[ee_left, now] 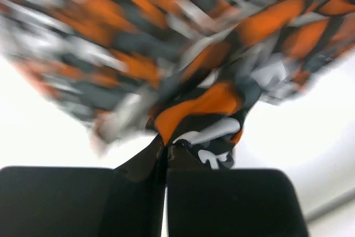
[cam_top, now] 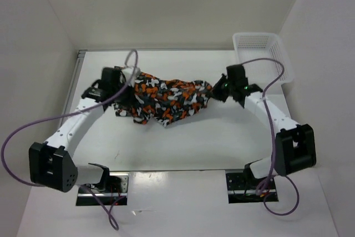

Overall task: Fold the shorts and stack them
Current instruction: Flatten the shorts out

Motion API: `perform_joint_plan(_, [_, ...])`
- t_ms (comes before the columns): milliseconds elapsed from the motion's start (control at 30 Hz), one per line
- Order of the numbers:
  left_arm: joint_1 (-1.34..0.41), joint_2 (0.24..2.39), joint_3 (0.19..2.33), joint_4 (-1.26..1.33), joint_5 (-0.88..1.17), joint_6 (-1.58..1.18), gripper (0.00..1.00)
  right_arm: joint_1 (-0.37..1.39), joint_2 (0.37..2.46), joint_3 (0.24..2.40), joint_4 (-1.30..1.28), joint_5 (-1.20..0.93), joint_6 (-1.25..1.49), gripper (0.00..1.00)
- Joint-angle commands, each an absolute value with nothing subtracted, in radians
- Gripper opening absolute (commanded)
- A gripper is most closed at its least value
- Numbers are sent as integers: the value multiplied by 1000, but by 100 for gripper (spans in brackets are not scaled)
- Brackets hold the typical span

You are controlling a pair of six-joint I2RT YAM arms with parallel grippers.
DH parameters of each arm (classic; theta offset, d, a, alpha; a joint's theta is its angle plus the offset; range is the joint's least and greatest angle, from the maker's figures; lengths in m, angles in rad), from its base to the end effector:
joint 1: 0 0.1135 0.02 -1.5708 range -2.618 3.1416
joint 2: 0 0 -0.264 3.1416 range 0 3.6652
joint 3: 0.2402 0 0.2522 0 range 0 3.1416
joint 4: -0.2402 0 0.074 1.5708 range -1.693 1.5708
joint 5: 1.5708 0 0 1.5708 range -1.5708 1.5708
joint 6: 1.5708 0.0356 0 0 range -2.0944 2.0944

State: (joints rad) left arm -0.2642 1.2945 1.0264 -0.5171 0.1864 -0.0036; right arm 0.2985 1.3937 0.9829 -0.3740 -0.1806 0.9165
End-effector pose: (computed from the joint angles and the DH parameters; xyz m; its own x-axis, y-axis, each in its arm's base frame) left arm 0.2658 -0.0787 0.2834 -0.6838 0.1813 -0.7068 0.3807 0.9150 -0.1336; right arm 0.2841 0.0941 0.2535 -0.7370 0.5899 -0.3299 0.2860 0.7144 0.6387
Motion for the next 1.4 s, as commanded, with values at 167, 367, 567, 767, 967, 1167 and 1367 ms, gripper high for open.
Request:
perform_joint_plan(167, [63, 1462, 1596, -546, 320, 0, 0, 69, 1698, 1690, -397, -339, 816, 0])
perform_joint_plan(367, [227, 1539, 1870, -534, 465, 0, 0, 81, 1798, 2103, -537, -391, 720, 0])
perform_joint_plan(567, [247, 1335, 1619, -446, 548, 0, 0, 120, 1507, 1597, -445, -310, 722, 0])
perform_joint_plan(767, [238, 1067, 1209, -534, 604, 0, 10, 120, 1160, 978, -442, -256, 807, 19])
perform_joint_plan(967, [238, 934, 882, -601, 577, 0, 100, 120, 1029, 840, -540, -186, 827, 95])
perform_joint_plan(1167, [238, 945, 850, -592, 462, 0, 82, 175, 1019, 810, -523, -218, 853, 74])
perform_joint_plan(1367, [229, 963, 738, -562, 466, 0, 7, 287, 1028, 559, -355, -318, 1014, 31])
